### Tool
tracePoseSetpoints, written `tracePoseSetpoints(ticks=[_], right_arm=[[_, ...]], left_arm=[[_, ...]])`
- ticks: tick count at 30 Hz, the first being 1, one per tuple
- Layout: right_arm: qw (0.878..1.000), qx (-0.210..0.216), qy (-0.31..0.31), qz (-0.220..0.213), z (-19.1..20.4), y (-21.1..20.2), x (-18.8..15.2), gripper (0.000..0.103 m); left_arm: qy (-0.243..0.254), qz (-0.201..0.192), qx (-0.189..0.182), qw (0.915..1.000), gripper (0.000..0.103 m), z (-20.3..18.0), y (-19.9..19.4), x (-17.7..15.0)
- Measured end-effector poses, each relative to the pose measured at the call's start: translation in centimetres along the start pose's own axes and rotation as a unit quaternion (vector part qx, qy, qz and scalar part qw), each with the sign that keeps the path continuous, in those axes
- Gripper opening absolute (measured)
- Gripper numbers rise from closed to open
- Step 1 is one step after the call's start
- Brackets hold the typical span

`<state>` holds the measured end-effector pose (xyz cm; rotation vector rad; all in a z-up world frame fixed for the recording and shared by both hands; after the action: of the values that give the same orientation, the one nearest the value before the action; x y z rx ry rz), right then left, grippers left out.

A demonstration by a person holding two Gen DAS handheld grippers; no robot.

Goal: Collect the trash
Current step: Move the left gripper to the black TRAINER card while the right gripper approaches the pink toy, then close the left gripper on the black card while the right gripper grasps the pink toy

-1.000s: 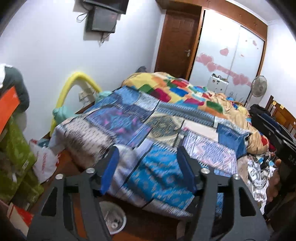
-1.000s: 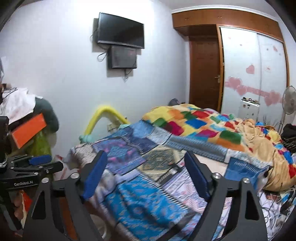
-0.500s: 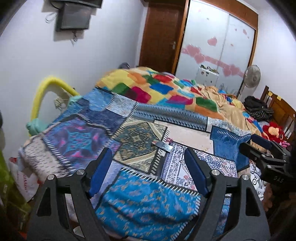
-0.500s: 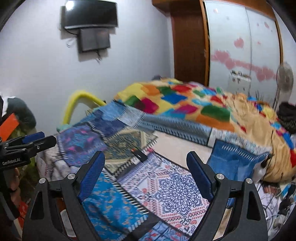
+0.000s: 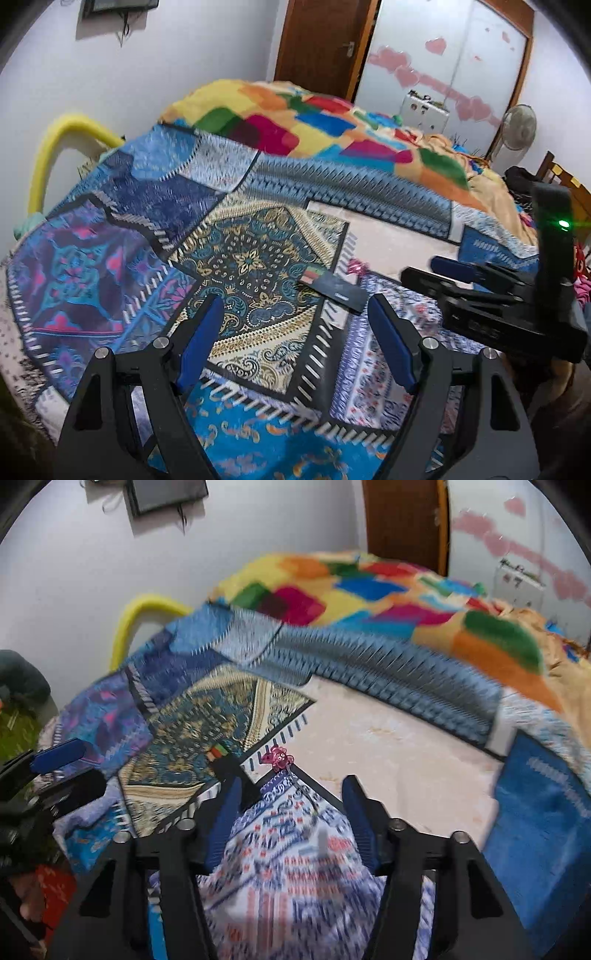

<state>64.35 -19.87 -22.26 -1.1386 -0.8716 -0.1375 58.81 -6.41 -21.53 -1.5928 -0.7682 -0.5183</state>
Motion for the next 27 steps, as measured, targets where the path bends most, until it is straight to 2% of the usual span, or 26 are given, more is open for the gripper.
tracePoseSetpoints(ticks=[3, 7, 8, 9, 11, 16, 20, 23, 27], right_arm=[[1.000, 0.013, -0.011, 0.017, 0.1, 2.8, 0.4, 0.039], [0.999, 0.007, -0.037, 0.025, 0.4, 4.7, 0.5, 0.034], [0.999, 0.006, -0.045, 0.021, 0.5, 4.6, 0.6, 0.031], [0.998, 0.014, -0.052, 0.024, 0.7, 4.5, 0.5, 0.023], [0.998, 0.011, -0.057, 0.019, 0.7, 4.5, 0.4, 0.018], [0.999, 0.008, -0.029, 0.012, -0.4, 3.8, -0.1, 0.017], [1.000, -0.002, 0.011, -0.002, -2.5, 1.9, -0.7, 0.017], [1.000, -0.012, 0.019, -0.009, -3.5, 0.5, -1.2, 0.017], [0.998, -0.042, 0.025, -0.025, -4.8, -1.9, -2.0, 0.017]], left_arm=[[-0.003, 0.010, 0.001, 0.9999, 0.080, 0.5, 1.7, -0.2], [0.000, 0.020, 0.008, 0.9998, 0.079, 0.7, 3.2, -0.3], [0.000, 0.022, 0.007, 0.9997, 0.079, 0.6, 3.5, -0.3], [-0.001, 0.023, 0.005, 0.9997, 0.079, 0.6, 3.8, -0.3], [-0.005, 0.025, 0.005, 0.9997, 0.079, 0.5, 4.3, -0.3], [-0.017, 0.051, -0.005, 0.9986, 0.067, -0.4, 5.8, -0.1], [-0.035, 0.071, -0.028, 0.9964, 0.062, -1.9, 7.0, 0.0], [-0.049, 0.079, -0.042, 0.9948, 0.057, -3.1, 8.0, 0.2], [-0.061, 0.093, -0.020, 0.9937, 0.046, -4.3, 10.2, 0.6]])
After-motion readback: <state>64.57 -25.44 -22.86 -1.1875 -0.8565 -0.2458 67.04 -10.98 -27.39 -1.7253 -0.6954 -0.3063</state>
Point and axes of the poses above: each gripper's, at about its wrist camera, not at the fingertips, and y roughly the way its jaws point, z to its left, x to its top, the point moved 1 cm from there along y, roughly the way its jaws point, and after that the axes turned 3 degrees about -z, right-handed, at the moved point
